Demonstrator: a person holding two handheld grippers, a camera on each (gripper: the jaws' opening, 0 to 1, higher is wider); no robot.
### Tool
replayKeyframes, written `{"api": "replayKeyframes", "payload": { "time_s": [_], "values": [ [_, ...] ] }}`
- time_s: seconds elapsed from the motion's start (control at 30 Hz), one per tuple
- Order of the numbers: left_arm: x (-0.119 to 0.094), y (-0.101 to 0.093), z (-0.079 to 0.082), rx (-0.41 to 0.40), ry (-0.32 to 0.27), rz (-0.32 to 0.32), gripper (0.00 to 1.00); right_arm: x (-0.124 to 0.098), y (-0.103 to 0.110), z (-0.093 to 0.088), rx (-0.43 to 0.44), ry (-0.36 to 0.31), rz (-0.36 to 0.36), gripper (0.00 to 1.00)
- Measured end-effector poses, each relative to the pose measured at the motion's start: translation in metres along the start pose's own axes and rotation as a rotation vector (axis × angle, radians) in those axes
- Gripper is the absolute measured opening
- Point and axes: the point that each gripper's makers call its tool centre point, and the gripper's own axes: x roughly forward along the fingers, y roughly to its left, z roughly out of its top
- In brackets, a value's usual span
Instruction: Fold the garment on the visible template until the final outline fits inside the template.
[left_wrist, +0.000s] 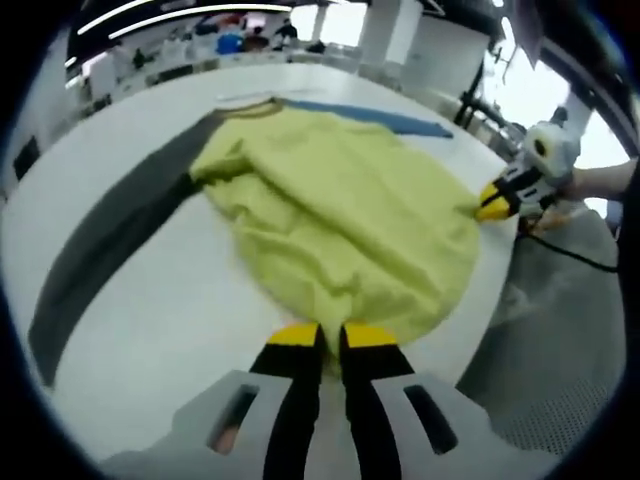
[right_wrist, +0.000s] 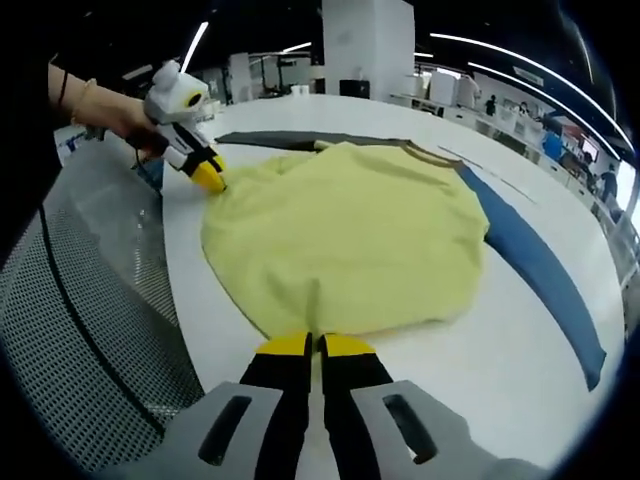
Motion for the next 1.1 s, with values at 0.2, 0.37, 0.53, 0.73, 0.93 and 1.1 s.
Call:
{"api": "replayKeyframes", "payload": {
  "time_s": [0.2,0.37,0.53,0.73,0.93,1.1],
  "values": [
    [-0.004,-0.001,-0.003,0.005,0.011,0.005,0.03,-0.004,0.005,0.002,-0.010,-0.006,0.007,0.03],
    [-0.009,-0.003,-0.005,0.004,0.016,0.005,0.03,-0.006,0.008,0.003,-0.014,-0.006,0.003,0.03],
    [-0.016,-0.005,-0.005,0.005,0.020,0.007,0.03,-0.010,0.010,0.007,-0.026,-0.010,0.003,0.03],
    [-0.025,-0.008,-0.002,0.006,0.024,0.007,0.03,-0.018,0.010,0.013,-0.029,-0.021,-0.008,0.03],
    [-0.034,-0.010,0.008,0.004,0.032,0.003,0.03,-0.025,0.006,0.021,-0.057,-0.004,-0.016,0.03],
    [-0.042,-0.007,0.026,0.005,0.025,0.010,0.03,-0.029,-0.001,0.034,-0.073,0.002,-0.014,0.03]
  ]
}}
